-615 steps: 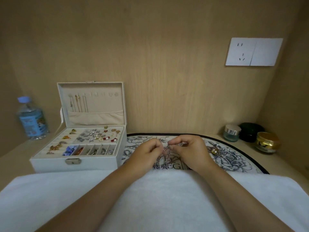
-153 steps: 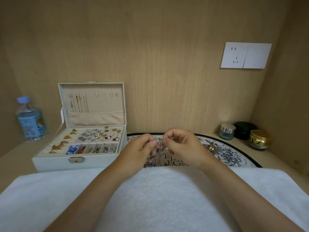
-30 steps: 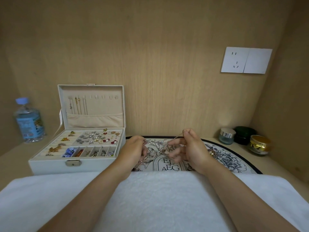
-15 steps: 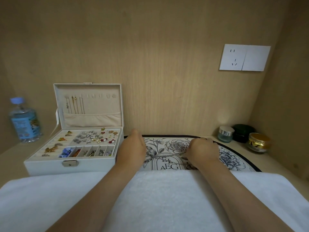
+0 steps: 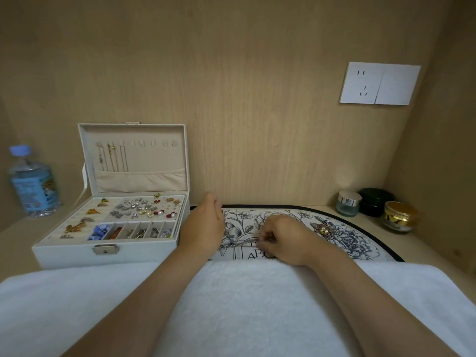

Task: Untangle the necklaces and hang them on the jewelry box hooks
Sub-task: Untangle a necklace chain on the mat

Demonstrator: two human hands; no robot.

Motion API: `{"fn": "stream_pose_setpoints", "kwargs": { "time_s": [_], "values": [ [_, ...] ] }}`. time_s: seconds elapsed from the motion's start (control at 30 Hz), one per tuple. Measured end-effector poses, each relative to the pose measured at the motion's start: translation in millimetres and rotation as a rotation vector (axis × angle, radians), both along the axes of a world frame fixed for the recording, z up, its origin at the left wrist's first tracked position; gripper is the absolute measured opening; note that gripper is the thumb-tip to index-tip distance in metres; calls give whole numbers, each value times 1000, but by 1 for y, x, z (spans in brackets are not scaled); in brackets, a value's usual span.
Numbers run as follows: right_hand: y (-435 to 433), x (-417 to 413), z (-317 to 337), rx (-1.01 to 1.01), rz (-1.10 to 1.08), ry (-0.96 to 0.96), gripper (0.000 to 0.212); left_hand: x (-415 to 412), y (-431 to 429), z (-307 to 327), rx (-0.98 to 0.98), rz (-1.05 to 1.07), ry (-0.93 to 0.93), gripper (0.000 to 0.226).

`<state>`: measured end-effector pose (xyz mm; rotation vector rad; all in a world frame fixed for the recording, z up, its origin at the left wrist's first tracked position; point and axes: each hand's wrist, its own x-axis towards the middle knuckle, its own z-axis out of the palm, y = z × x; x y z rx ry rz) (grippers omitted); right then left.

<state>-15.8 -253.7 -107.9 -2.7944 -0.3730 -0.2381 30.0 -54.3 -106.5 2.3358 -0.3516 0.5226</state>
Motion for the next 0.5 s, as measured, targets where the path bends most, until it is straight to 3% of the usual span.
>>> {"fn": "stream_pose_setpoints", "kwargs": {
  "time_s": [0.17,0.27,0.33,0.4,0.5],
  "values": [
    [-20,-8,9,-418,-410,-16,25,6,3,-7,130,15,-22,14],
    [-23,-11,14,-450,-551,57,31,6,3,-10,331,22,71,18],
    [-20,-11,14,-419,-513,-18,31,8,5,-13,397,-4,89,26],
    [-14,-10,12,-227,-379,-104,30,8,5,-13,430,-55,0,35],
    [-3,-8,10,-6,-178,-69,16,-4,0,-7,359,-218,-121,12]
  ]
}}
